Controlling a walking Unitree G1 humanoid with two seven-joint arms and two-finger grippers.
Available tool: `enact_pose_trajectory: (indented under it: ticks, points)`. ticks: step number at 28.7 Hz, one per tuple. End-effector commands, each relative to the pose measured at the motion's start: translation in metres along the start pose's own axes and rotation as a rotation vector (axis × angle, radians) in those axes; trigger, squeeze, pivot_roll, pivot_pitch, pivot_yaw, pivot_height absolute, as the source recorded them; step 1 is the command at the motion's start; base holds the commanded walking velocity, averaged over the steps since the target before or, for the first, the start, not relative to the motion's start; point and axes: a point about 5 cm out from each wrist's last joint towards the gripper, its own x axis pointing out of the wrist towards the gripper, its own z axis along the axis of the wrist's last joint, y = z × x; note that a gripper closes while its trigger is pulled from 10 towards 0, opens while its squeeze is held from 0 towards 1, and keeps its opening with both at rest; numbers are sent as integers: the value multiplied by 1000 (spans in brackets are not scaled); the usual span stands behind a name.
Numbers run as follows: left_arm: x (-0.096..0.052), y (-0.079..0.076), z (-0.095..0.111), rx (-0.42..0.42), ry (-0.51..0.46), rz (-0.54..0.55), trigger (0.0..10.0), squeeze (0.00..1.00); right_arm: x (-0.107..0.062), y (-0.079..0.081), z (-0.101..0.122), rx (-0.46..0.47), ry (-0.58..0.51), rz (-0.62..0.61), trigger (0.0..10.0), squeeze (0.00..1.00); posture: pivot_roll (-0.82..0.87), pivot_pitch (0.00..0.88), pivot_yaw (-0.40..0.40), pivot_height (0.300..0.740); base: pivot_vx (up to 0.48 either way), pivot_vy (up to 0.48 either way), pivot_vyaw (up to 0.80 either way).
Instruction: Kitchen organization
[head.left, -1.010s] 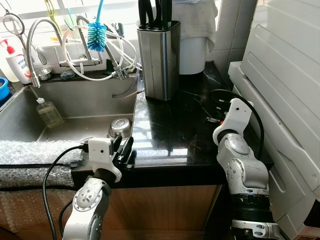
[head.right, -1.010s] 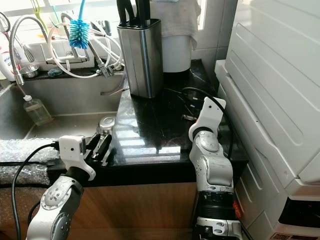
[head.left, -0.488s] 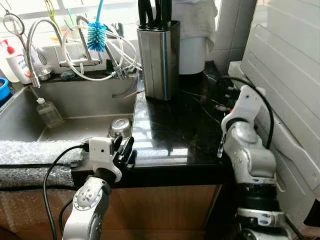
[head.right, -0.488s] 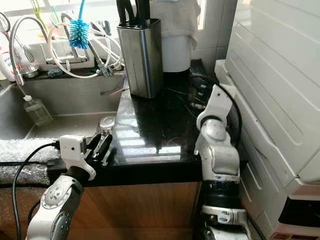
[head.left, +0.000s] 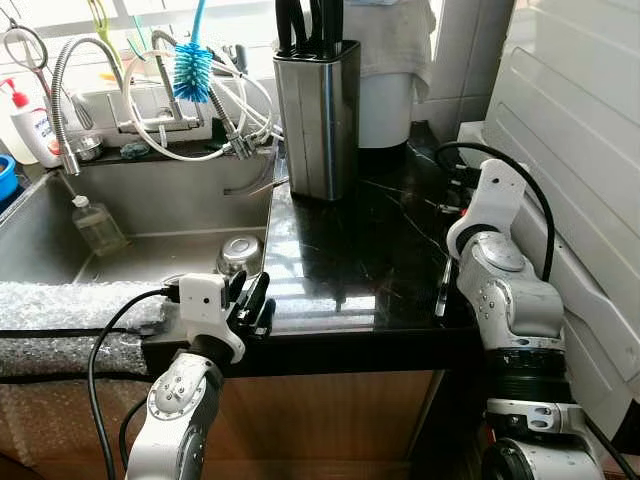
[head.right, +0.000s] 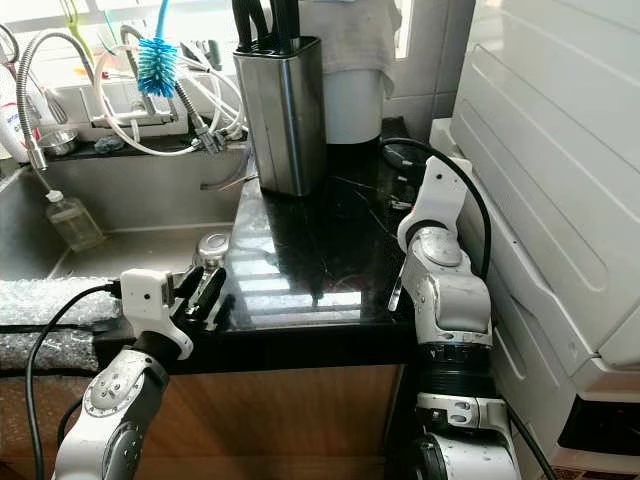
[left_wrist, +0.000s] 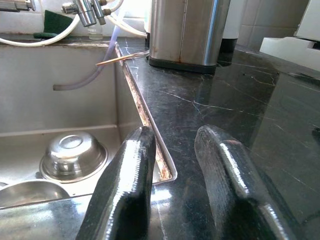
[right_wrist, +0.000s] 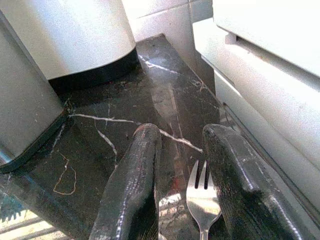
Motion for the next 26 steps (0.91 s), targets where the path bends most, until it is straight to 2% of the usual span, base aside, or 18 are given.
enact_pose_trajectory:
  ticks: [1, 18, 19, 20, 26]
  points:
    - [-2, 2, -11, -15, 56, 6, 10000, 0, 3, 5, 6, 24, 7, 0, 10000, 1000, -60, 0, 87, 740, 0, 0, 0]
    - [-3, 0, -12, -15, 60, -2, 10000, 0, 10, 8, 4, 45, 32, -20, 10000, 1000, -53, 0, 82, 740, 0, 0, 0]
    - [-4, 0, -12, -15, 60, -4, 10000, 0, 10, 9, 3, 40, 38, -23, 10000, 937, -52, 0, 83, 740, 0, 0, 0]
    - [-4, -1, -12, -16, 61, -6, 10000, 0, 11, 9, 2, 37, 45, -29, 10000, 0, -50, 0, 80, 740, 0, 0, 0]
    - [-5, -2, -13, -17, 65, -13, 10000, 0, 15, 9, 1, 31, 61, -51, 10000, 0, -48, 0, 77, 740, 0, 0, 0]
